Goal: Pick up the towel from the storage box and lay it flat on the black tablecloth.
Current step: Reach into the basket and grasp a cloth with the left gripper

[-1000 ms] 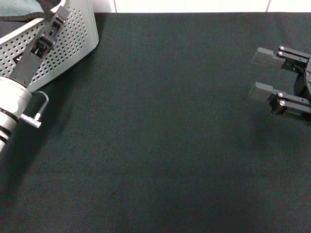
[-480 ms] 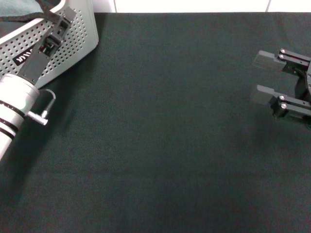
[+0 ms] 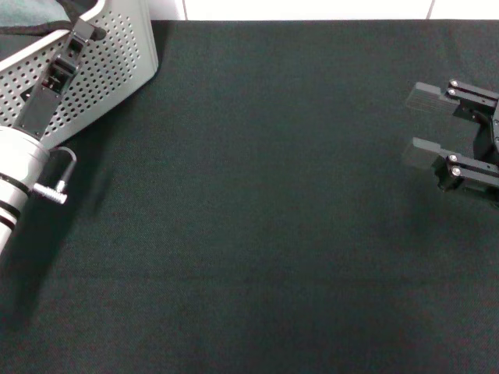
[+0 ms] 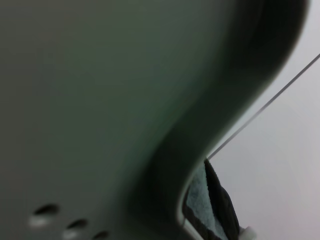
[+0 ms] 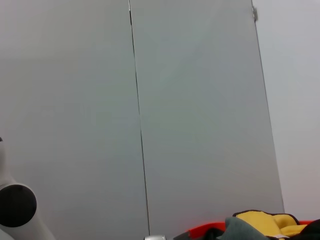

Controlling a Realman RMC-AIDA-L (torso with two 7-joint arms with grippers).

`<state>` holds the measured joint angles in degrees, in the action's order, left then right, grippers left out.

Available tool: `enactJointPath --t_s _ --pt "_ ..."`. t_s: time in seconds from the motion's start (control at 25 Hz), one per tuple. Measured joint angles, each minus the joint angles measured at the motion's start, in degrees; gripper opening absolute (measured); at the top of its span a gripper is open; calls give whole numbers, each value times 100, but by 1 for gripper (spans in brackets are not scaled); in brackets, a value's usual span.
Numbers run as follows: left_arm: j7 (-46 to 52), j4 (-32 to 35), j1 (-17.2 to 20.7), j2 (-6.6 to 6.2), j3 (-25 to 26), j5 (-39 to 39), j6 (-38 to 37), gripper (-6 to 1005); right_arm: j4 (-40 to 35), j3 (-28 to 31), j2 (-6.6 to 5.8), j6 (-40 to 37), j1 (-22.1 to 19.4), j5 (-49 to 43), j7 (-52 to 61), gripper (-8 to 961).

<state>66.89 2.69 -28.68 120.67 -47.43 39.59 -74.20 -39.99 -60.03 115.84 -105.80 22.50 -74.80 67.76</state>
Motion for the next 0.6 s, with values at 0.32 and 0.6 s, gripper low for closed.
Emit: enactJointPath --t_s 0.32,0.6 --pt "218 -1 -47 0 -41 25 -65 197 4 0 4 -2 -6 0 -64 633" --pt "395 -4 -47 0 -58 50 -284 162 8 0 9 -1 4 0 -82 633"
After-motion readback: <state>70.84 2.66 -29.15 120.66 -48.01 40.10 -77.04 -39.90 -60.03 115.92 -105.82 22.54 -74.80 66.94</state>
